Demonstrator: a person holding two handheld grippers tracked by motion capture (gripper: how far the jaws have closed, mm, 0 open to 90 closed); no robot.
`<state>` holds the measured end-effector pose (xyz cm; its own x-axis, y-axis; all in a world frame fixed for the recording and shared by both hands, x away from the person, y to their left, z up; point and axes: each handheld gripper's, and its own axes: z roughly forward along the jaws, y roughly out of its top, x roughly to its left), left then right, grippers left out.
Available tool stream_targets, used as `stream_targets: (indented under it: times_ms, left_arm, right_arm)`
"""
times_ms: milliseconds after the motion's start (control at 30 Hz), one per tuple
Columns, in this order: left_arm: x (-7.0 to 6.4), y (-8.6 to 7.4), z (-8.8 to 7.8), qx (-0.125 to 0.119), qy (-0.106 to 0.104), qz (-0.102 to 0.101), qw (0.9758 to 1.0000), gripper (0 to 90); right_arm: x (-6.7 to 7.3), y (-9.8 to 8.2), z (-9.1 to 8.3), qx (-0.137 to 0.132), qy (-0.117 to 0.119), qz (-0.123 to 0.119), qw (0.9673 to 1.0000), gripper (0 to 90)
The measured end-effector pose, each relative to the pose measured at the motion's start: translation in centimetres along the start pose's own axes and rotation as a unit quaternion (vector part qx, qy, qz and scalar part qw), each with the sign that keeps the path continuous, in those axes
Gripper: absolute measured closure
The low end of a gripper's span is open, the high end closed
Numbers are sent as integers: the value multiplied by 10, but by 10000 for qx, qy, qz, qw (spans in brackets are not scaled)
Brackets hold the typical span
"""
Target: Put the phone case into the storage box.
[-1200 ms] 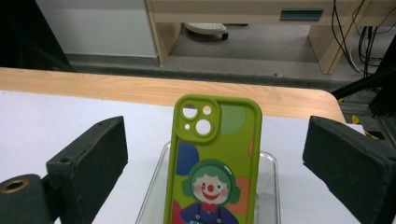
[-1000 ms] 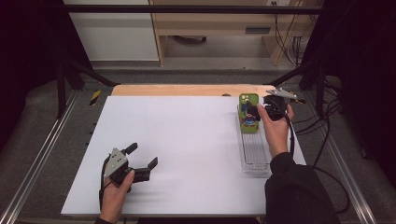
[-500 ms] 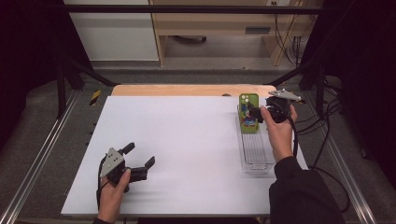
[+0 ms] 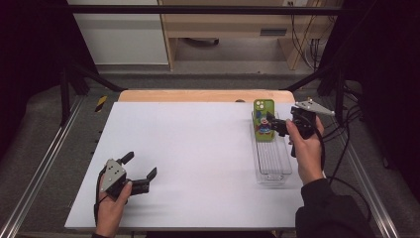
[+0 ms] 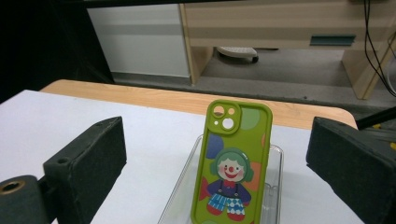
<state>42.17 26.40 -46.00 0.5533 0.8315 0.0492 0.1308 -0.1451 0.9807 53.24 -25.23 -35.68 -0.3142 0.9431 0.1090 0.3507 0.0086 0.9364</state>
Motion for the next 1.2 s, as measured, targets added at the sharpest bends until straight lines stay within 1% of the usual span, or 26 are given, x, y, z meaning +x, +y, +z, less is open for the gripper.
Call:
stream_targets:
  times_ms: [67,133,333,400,500,533,600,733,833,933,1033,1200]
  left_arm:
    - [0,-1,-1,-4,22,-23,10000,13]
    - [1,-1,-3,-17,46,-4,10000,13]
    - [4,-2,-14,-70,219,-30,9997,12]
    - [7,-3,-18,-130,267,-122,9995,12]
    - [10,-3,-19,-144,338,-158,9992,12]
    - [11,-3,-19,-157,338,-170,9992,12]
    - [12,-2,-20,-155,356,-135,9992,12]
    - [14,-2,-22,-174,366,-187,9990,12]
    - [16,-2,-23,-200,406,-217,9987,12]
    - [17,-2,-25,-205,422,-230,9986,12]
    - [19,-2,-26,-215,444,-235,9985,12]
    - [20,-2,-27,-228,452,-263,9984,12]
  right_arm:
    - [-1,-1,-5,-59,43,2,10000,54]
    - [-3,-3,-10,-129,56,43,9999,50]
    - [-11,-7,-27,-459,2,207,9987,50]
    - [-14,-9,-34,-564,-10,229,9981,50]
    - [-17,-14,-42,-635,-22,251,9977,41]
    - [-18,-15,-44,-655,-34,255,9975,39]
    - [-20,-19,-51,-689,-51,282,9972,38]
    - [-26,-29,-63,-732,-109,299,9968,39]
    - [-29,-39,-70,-774,-171,269,9965,42]
    - [-30,-49,-77,-839,-203,177,9961,43]
    - [-31,-54,-82,-888,-213,59,9958,42]
    - [-33,-60,-91,-963,-183,-57,9952,40]
